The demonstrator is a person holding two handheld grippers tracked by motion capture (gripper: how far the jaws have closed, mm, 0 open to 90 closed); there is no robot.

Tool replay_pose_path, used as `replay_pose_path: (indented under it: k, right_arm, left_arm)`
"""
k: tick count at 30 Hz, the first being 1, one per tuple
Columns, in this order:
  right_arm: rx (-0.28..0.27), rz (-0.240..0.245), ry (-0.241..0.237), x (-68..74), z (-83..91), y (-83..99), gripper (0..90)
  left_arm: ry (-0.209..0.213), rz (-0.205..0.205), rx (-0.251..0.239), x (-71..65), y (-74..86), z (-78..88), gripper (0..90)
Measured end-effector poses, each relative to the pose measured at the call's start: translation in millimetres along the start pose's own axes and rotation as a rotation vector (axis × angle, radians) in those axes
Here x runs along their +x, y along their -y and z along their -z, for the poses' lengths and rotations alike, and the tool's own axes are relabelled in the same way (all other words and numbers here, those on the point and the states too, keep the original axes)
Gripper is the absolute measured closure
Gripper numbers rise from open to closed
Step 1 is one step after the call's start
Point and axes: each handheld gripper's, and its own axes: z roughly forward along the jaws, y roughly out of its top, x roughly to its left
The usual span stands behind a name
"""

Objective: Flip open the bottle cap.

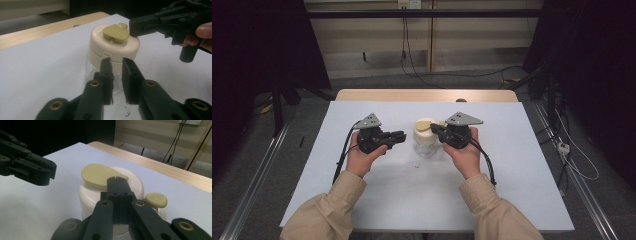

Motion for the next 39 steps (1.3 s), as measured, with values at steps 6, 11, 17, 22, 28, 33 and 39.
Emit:
replay_pose_path:
  k: [6,11,17,22,28,33,39]
  right_arm:
    - [-0.006,0.001,0.004,1.1,0.2,0.7,90.0]
    - [-0.003,0.006,0.009,1.8,0.2,0.4,90.0]
    - [-0.003,0.006,0.009,1.8,0.1,0.4,90.0]
    - [-0.002,0.008,0.008,1.7,0.2,0.2,90.0]
    - [-0.001,0.007,0.006,1.3,0.3,0.2,90.0]
    - [-0.002,0.007,0.007,1.3,0.2,0.3,90.0]
    - [-0.003,0.007,0.006,1.4,0.2,0.4,90.0]
  left_arm:
    - [0.005,-0.006,0.018,0.8,-3.2,-8.7,90.0]
    - [-0.002,-0.007,0.043,1.1,-6.1,-14.4,90.0]
    - [-0.026,-0.019,0.059,2.7,-11.1,-20.7,90.0]
    - [-0.031,-0.024,0.075,1.9,-15.7,-25.7,90.0]
    - [-0.039,-0.037,0.094,0.5,-21.3,-29.8,90.0]
    - [-0.041,-0.031,0.097,0.4,-23.2,-32.6,90.0]
    - [-0.041,-0.034,0.105,0.8,-25.7,-34.7,90.0]
